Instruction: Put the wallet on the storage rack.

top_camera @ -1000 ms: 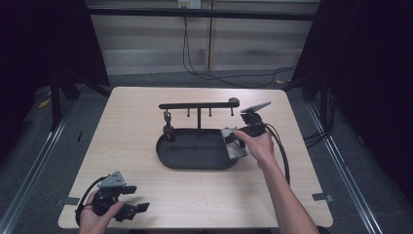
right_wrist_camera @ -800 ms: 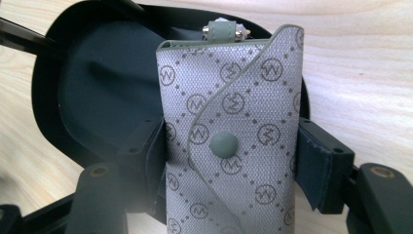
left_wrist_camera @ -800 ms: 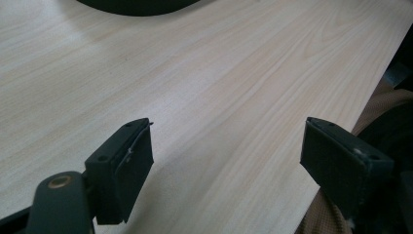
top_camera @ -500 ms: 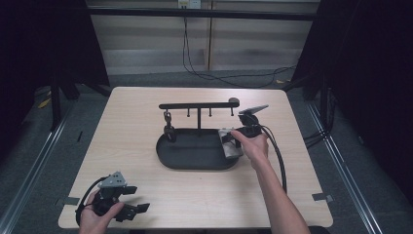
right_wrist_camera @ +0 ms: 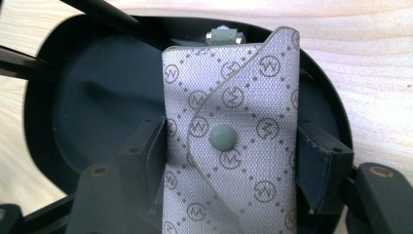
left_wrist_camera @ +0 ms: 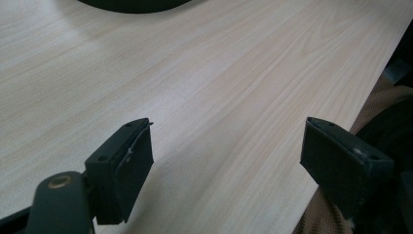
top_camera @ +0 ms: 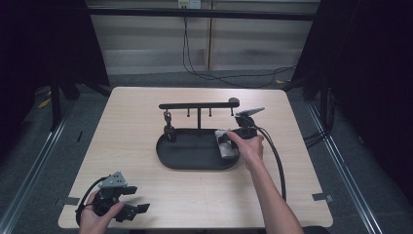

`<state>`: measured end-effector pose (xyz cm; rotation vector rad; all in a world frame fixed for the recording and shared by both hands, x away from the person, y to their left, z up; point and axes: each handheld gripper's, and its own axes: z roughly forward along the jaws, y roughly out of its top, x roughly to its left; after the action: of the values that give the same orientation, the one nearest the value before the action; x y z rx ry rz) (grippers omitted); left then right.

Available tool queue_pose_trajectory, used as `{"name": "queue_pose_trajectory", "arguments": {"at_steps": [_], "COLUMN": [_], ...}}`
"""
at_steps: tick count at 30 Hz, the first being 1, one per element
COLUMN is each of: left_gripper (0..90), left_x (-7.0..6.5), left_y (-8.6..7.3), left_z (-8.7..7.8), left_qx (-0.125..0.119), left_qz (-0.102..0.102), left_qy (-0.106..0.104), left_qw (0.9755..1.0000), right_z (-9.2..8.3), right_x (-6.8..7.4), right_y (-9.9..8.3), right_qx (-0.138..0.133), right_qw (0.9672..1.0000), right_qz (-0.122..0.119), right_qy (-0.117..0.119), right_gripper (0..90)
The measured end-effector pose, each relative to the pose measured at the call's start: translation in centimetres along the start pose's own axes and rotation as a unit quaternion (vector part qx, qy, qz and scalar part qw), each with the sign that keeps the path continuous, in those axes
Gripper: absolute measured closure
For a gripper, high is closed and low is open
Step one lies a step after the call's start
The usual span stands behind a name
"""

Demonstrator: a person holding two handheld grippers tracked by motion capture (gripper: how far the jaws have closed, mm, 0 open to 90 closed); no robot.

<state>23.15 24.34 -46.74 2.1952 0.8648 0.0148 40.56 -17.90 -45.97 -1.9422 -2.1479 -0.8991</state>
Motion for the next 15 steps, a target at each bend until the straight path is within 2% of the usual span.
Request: {"name": "queue_pose_trajectory", "arguments": {"at_steps": [15], "left_gripper": [19.2], "left_x": [0.1], "left_y": [0.0], "left_z": [0.0], "left_qx": [0.002], "left_qz": [0.000], "left_qy": [-0.001], "left_qw": [1.0000], "right_z": [1.2], "right_x": [0.0], "right_y": [-0.3], "right_qx": [0.011], "right_qw": [0.9999], "right_qz": [-0.002], "right_qy": [-0.012], "right_gripper": [32.0]}}
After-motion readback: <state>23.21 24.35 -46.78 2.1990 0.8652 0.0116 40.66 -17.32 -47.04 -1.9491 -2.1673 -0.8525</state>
